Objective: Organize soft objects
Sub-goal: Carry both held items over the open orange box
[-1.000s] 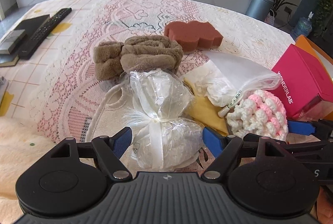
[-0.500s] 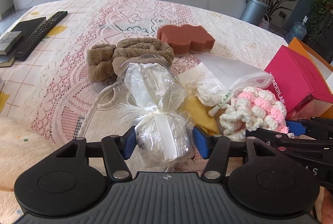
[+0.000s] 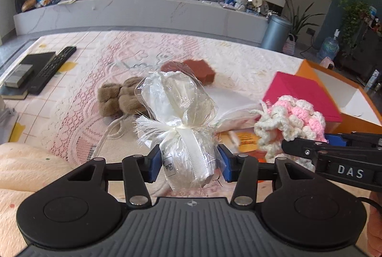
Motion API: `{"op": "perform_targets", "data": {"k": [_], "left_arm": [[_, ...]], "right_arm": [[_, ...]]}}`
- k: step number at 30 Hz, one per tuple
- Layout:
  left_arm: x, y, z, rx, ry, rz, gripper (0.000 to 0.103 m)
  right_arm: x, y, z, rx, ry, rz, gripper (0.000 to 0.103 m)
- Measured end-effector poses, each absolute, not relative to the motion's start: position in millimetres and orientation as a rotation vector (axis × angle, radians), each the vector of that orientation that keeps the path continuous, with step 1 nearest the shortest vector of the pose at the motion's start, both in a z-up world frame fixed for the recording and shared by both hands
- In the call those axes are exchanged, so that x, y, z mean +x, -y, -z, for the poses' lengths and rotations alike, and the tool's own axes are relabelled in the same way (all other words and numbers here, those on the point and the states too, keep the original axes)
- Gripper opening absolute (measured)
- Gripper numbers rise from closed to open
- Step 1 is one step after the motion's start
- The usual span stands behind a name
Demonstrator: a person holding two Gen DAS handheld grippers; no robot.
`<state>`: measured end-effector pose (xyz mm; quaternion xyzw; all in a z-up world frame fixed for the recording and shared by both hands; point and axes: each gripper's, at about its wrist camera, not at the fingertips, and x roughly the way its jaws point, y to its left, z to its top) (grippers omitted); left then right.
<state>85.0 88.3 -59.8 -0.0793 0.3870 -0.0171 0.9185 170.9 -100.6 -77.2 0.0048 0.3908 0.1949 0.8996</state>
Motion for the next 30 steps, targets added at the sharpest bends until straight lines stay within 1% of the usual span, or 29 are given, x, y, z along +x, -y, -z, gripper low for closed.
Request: {"op": "perform_targets", "data": {"k": [10,17,23,30], "left_arm": [[89.3,-32.8,20.1,-0.093,-0.710,0.187,0.054],[120.3,21.6,-4.8,-0.043,-0.669,0.348,0.054],[160.1,65.5,-9.8,-0.033,-0.692,0.487,0.054],[213.5,102.8,-3.5,-0.031,-0.767,0.631,0.054]], "right_arm": [[155.4,169.9,32.1,0.049,-0.695,-0.309,0.045],[171.2,232.8,5.0,0.088,-0.671,-0.210,0.045],[194.9,282.8,-7.5,0.087,-0.680,-0.122,0.045],[243.2,322.3,4.1,0.082,-0.752,-0.041,0.046]]}}
